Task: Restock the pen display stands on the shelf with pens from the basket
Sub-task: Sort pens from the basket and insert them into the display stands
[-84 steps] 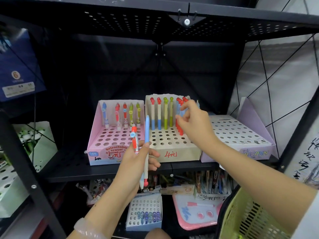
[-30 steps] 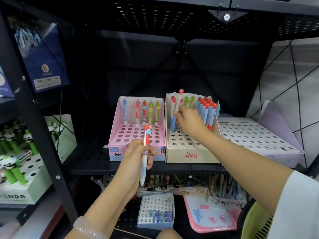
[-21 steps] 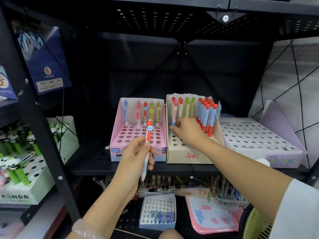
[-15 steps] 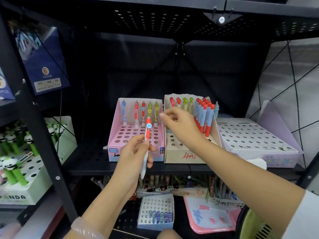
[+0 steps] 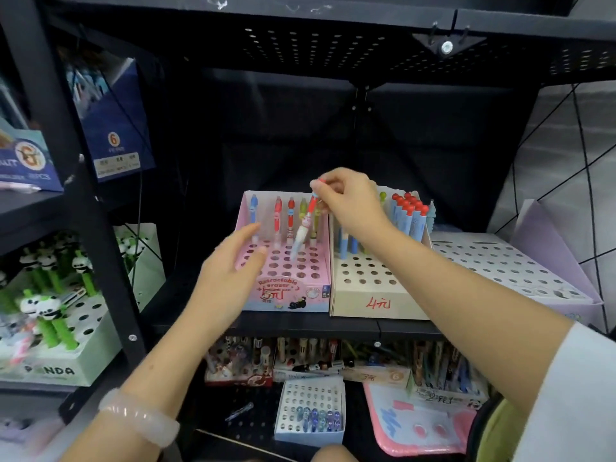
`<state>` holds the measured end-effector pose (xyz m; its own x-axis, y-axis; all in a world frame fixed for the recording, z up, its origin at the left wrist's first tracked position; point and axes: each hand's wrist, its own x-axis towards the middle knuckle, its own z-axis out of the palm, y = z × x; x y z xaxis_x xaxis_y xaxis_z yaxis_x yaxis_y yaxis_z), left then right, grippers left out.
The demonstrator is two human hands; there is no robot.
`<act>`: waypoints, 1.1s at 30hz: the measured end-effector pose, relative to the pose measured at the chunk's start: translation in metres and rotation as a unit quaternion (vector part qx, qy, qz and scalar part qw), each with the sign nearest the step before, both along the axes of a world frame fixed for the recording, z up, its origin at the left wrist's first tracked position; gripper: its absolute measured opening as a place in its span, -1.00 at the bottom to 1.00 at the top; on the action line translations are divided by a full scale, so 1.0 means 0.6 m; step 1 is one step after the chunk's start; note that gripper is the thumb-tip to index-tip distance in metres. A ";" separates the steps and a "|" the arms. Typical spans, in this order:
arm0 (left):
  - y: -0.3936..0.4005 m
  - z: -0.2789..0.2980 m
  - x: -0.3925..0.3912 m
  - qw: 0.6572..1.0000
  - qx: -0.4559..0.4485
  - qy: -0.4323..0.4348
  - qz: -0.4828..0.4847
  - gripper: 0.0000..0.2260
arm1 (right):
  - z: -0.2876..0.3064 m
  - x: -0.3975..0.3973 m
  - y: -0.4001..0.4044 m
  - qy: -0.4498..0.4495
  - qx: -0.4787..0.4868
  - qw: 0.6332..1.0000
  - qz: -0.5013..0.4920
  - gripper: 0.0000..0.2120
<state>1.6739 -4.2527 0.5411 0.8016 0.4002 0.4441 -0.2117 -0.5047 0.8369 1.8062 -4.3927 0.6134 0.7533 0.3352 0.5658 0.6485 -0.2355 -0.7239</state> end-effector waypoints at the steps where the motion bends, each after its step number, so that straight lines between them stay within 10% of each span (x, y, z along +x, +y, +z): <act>1: 0.013 0.001 0.001 1.000 0.015 0.006 0.013 -0.64 | 0.002 0.010 0.007 -0.018 -0.021 0.999 -0.023 -0.85; 20: 0.059 -0.041 0.014 0.998 -0.040 0.046 -0.004 -0.72 | -0.037 0.069 0.099 -0.094 -0.326 0.929 -0.151 -0.70; 33: -0.080 -0.029 -0.006 0.997 -0.014 -0.025 -0.069 -0.71 | -0.032 -0.039 -0.066 -0.056 -0.179 0.982 -0.002 -0.80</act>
<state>1.6704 -4.3004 0.5235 0.8264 0.3007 0.4761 -0.3197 -0.4455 0.8363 1.7831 -4.4326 0.5944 0.6945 0.5248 0.4922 0.7181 -0.4640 -0.5187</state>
